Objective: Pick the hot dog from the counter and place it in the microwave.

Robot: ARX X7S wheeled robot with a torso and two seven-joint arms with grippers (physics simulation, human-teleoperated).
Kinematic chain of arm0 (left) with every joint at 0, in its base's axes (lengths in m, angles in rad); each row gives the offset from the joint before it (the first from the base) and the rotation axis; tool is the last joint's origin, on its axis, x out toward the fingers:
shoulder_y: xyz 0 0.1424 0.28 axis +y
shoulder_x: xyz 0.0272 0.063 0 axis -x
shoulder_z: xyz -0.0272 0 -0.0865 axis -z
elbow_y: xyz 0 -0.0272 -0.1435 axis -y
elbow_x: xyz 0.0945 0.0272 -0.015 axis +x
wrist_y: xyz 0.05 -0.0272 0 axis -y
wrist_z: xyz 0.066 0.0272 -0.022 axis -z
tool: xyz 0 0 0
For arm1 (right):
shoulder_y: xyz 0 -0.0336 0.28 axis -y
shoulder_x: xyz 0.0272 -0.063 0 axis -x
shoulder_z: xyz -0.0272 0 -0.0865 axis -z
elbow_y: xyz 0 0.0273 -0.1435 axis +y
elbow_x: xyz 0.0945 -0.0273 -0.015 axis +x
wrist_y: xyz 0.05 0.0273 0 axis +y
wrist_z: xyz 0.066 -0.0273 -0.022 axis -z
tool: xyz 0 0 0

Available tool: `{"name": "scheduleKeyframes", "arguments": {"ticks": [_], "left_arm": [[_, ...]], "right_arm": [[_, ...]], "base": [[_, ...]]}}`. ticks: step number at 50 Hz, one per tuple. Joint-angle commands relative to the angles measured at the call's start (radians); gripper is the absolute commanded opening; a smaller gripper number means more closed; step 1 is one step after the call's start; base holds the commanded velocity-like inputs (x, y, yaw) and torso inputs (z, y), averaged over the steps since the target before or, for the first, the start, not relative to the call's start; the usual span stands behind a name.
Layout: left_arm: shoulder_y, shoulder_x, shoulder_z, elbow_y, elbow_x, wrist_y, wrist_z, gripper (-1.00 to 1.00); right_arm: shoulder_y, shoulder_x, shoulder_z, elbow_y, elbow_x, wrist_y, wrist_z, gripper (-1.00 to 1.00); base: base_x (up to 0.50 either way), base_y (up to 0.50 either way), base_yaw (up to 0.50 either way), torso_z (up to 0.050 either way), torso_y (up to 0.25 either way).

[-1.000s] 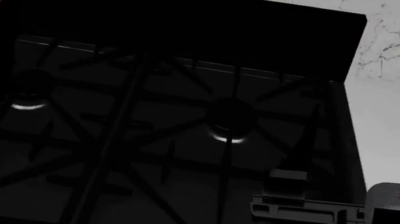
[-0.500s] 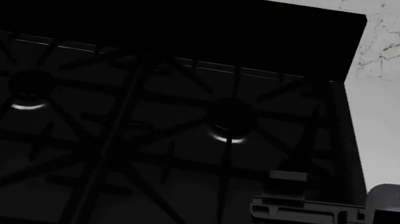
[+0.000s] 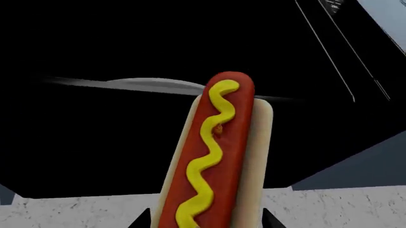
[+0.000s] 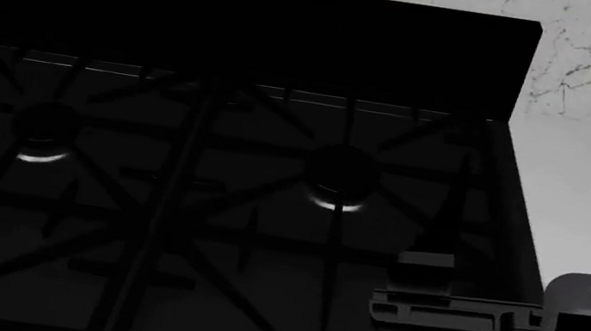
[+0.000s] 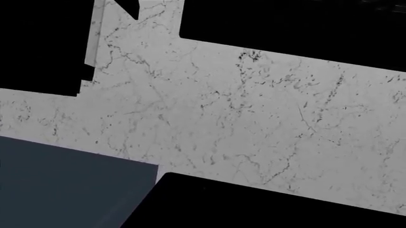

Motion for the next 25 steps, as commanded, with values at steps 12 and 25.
{"name": "scheduleKeyframes", "arguments": {"ticks": [12, 25], "left_arm": [[-0.253, -0.041, 0.022, 0.097, -0.094, -0.225, -0.073, -1.0], [-0.457, -0.049, 0.041, 0.112, -0.194, -0.397, -0.116, -1.0]], "right_arm": [[-0.013, 0.006, 0.017, -0.011, 0.019, -0.015, 0.005, 1.0], [-0.022, 0.009, 0.035, -0.018, 0.035, -0.023, 0.008, 1.0]], "base": [[0.0, 0.0, 0.0, 0.0, 0.0], [0.0, 0.0, 0.0, 0.0, 0.0]]}}
